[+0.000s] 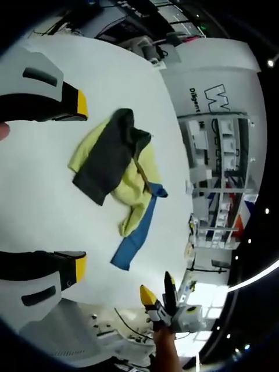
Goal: Fold the garment on the visible template until the final outline fits inside the template.
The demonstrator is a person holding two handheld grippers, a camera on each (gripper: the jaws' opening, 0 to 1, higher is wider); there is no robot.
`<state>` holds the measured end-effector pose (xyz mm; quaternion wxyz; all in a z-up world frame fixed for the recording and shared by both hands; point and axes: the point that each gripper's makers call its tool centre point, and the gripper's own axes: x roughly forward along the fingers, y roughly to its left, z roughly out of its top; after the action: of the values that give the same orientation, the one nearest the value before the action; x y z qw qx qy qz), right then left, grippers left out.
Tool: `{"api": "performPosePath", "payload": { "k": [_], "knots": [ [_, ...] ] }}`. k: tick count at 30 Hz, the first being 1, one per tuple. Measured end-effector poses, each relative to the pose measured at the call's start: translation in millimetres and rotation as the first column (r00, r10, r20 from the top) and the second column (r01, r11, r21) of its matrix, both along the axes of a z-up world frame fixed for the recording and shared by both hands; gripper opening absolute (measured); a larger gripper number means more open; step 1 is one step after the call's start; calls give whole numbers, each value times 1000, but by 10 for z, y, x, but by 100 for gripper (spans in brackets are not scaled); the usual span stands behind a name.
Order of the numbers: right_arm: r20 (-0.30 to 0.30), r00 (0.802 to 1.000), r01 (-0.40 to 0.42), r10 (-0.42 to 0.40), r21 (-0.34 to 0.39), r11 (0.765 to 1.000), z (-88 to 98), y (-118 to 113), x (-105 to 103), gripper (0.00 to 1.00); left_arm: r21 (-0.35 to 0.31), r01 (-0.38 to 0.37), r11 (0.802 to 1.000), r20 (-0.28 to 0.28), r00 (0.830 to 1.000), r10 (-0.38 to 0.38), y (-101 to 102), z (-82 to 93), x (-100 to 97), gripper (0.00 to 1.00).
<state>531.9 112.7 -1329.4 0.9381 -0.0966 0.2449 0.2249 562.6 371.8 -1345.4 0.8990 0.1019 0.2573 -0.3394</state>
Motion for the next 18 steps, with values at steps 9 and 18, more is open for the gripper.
{"api": "performPosePath", "payload": {
  "k": [9, 18],
  "knots": [
    [3, 1000, -23, 24, -74, 997, 13, 11, 61, 70, 21, 60, 998, 26, 998, -61, -77, 90, 73, 83],
    [-16, 1000, 1, -2, -91, 996, -44, -6, 119, 65, 18, 100, 995, 40, 994, -101, -150, 165, 129, 83]
  ]
}}
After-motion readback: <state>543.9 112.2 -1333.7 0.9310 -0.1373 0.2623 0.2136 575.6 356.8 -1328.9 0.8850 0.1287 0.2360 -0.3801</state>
